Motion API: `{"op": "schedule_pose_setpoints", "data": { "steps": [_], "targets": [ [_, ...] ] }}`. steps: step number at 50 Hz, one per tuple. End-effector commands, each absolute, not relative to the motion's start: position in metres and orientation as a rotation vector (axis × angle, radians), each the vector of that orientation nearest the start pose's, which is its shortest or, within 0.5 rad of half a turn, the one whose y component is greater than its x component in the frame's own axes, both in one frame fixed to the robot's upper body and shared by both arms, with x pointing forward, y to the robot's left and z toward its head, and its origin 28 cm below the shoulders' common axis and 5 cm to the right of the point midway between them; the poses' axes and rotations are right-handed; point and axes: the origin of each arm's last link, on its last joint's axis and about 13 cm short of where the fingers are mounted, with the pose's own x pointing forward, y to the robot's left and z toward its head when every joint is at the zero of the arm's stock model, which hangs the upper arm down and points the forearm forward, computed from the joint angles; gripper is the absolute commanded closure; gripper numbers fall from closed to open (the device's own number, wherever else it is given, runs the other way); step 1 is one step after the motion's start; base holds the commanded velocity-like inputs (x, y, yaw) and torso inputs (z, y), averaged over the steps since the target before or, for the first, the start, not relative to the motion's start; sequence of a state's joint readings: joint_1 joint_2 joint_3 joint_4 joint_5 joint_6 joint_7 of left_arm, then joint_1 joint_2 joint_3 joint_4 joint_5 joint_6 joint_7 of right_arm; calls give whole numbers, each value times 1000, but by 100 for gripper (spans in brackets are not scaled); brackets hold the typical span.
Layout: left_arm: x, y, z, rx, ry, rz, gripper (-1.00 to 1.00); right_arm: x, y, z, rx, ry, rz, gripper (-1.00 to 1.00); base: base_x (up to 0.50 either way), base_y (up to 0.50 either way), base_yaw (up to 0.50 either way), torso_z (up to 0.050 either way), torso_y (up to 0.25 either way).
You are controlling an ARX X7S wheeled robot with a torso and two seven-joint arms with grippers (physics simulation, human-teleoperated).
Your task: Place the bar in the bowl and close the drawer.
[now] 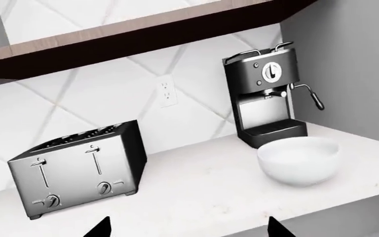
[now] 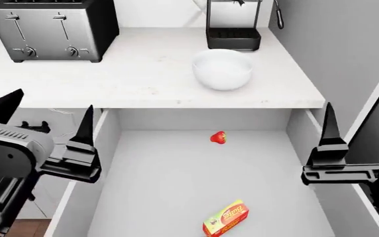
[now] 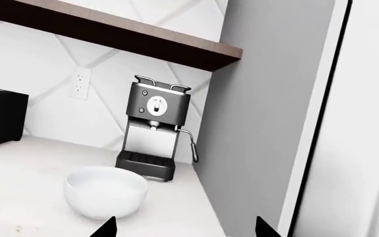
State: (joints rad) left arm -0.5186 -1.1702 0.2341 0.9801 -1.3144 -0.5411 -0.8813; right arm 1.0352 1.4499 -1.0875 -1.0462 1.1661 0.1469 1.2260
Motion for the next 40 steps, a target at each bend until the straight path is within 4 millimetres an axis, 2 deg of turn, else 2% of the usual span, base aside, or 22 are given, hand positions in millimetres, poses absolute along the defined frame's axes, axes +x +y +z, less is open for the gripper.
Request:
{"op": "schedule_pose_setpoints", "data": {
  "steps": [1, 11, 19, 31, 40],
  "targets": [
    [162, 259, 278, 240, -252, -100, -100, 128, -151, 280, -224, -302, -117, -100, 0, 0, 0, 0, 0],
    [166, 259, 287, 240, -264, -103, -100, 126, -151, 287, -228, -315, -123, -100, 0, 0, 0, 0, 0],
    [166, 258, 285, 248, -262, -105, -100, 127, -151, 288, -231, -324, -114, -100, 12, 0, 0, 0, 0],
    [169, 259, 281, 251, -252, -103, -100, 128, -152, 284, -228, -330, -121, -100, 482, 1, 0, 0, 0],
    [169, 259, 279, 248, -248, -103, -100, 128, -152, 284, -229, -343, -130, -100, 3, 0, 0, 0, 0]
  ]
}}
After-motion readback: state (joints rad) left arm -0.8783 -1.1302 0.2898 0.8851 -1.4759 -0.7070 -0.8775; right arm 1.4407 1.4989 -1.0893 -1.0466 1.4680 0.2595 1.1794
